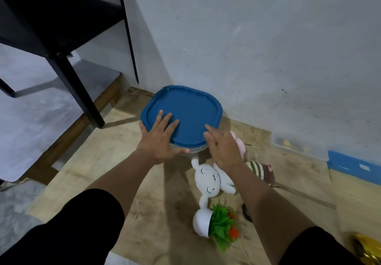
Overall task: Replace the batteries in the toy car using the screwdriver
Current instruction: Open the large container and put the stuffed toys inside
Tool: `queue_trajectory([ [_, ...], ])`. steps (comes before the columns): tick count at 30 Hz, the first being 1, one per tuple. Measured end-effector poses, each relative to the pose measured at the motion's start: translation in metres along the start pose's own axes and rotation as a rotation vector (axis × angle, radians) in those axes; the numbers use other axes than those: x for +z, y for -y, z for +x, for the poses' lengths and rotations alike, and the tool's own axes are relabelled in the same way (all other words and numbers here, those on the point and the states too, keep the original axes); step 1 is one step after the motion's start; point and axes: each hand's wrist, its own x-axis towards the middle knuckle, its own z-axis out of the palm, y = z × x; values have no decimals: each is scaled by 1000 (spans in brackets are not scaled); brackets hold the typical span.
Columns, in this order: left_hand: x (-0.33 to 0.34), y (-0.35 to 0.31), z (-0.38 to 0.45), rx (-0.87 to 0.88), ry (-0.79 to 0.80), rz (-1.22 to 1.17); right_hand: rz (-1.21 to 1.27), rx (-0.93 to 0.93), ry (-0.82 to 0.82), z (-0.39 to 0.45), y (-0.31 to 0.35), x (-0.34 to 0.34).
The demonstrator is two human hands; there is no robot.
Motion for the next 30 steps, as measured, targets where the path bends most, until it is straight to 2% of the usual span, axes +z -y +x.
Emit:
queue_trajectory([
  [3,1,1,-2,-5,20,-27,89,113,-92,16,2,-9],
  [5,0,0,-4,-28,5,-50,101,161,-76,21,5,-12],
  [8,-4,-2,-5,-44,-10,-67,272,222,-64,23,6,-16],
  [21,-31,-10,-25,-68,-89,-80,564,106,18,21,22,-33],
  [30,-38,29,-105,-34,-147,-17,675,47,120,-43,57,0],
])
